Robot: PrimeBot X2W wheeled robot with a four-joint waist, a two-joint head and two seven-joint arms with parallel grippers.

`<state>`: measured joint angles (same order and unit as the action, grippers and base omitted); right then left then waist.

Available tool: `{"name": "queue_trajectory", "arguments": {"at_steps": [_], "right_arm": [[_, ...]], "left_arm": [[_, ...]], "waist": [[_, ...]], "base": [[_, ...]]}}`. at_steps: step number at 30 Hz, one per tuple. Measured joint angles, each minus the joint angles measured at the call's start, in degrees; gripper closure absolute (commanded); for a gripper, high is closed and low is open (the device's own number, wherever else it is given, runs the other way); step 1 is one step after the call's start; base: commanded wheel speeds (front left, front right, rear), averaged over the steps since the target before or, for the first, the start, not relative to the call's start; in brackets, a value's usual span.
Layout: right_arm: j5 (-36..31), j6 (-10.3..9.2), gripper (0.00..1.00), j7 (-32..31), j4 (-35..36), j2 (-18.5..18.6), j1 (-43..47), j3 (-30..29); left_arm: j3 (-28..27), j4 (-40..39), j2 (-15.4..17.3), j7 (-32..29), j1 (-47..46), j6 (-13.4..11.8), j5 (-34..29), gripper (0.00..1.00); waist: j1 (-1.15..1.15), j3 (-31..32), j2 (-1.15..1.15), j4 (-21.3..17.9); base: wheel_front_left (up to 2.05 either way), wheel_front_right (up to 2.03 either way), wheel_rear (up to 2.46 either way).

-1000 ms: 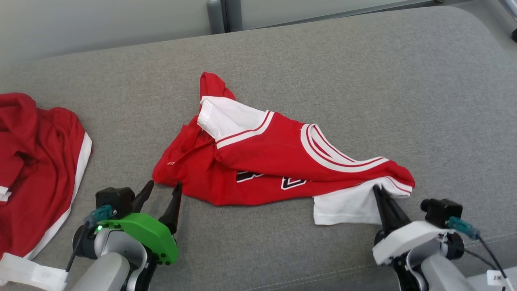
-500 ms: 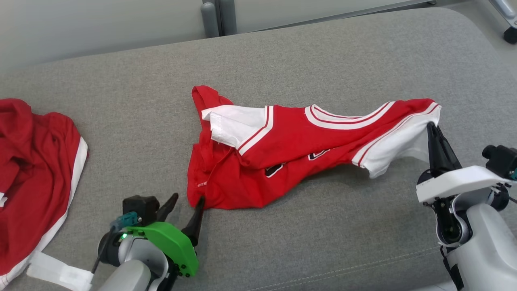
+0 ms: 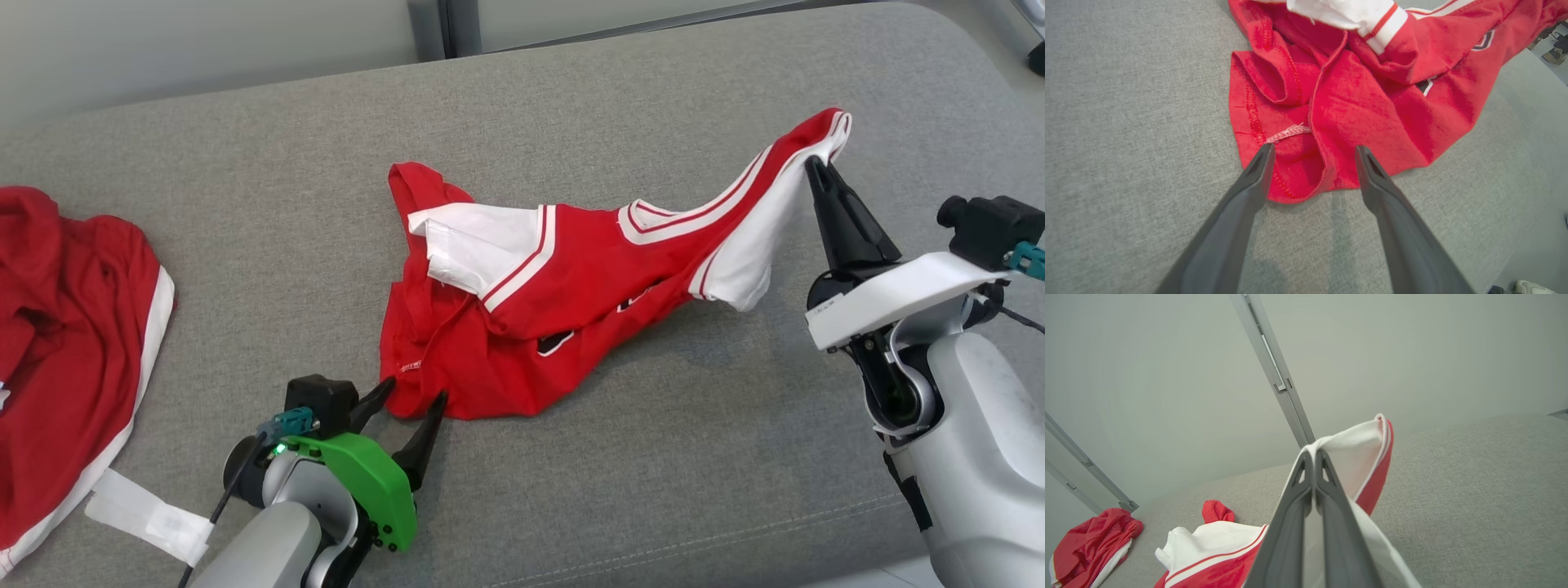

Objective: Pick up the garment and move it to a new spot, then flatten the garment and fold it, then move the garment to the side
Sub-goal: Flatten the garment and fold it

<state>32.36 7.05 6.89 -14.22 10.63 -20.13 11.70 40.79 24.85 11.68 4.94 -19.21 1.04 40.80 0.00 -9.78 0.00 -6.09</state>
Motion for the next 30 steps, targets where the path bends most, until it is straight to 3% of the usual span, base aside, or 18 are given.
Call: {"name": "queue_trajectory", "arguments": {"at_steps": [13,15,17,22,24,25,26,27,30], "right_arm": [[4.21,0.01,1.00,-2.57,5.68,1.90,-3.97,1.00],[4.74,0.01,1.00,-3.00,5.94,2.22,-3.98,0.64],[5.14,0.01,1.00,-3.37,6.19,2.45,-3.98,0.30],[5.95,0.01,1.00,-3.74,6.39,2.92,-3.97,-0.13],[6.06,0.01,1.00,-4.01,6.51,2.96,-3.97,-0.11],[6.13,0.01,1.00,-4.12,6.57,2.97,-3.97,-0.12],[6.34,0.01,1.00,-4.19,6.58,2.98,-3.97,-0.12],[6.54,0.01,1.00,-4.19,6.60,2.98,-3.97,-0.13],[6.94,0.01,1.00,-4.25,6.88,3.04,-3.97,-0.54]], "left_arm": [[0.66,5.12,-1.36,-0.16,0.00,2.57,0.98,0.00],[0.63,5.80,-1.59,-0.03,-0.18,3.03,1.10,0.30],[0.49,6.23,-1.68,0.16,-0.40,3.16,1.13,0.50],[0.47,6.73,-2.23,0.79,-2.10,4.05,1.20,0.51],[0.48,6.95,-2.42,1.29,-2.60,4.12,1.21,0.56],[0.57,7.12,-2.56,1.34,-2.78,4.45,1.23,0.61],[0.58,7.31,-2.82,1.34,-2.88,4.59,1.48,0.72],[0.58,7.46,-3.12,1.34,-2.89,4.69,1.88,1.00],[0.01,7.62,-3.83,1.14,-2.89,5.10,5.03,1.00]], "waist": [[0.00,-0.57,0.00,-0.66],[0.00,-0.65,0.00,-0.66],[0.00,-0.73,0.00,-0.63],[0.00,-0.89,0.00,-0.53],[0.00,-0.95,0.00,-0.57],[0.00,-0.99,0.00,-0.59],[0.00,-0.99,0.00,-0.59],[0.00,-0.97,0.00,-0.59],[0.00,-0.84,0.00,-0.60]], "base": [[0.00,0.00,0.00],[0.00,0.00,0.00],[0.00,0.00,0.00],[0.00,0.00,0.00],[0.00,0.00,0.00],[0.00,0.00,0.00],[0.00,0.00,0.00],[0.00,0.00,0.00],[0.00,0.00,0.00]]}}
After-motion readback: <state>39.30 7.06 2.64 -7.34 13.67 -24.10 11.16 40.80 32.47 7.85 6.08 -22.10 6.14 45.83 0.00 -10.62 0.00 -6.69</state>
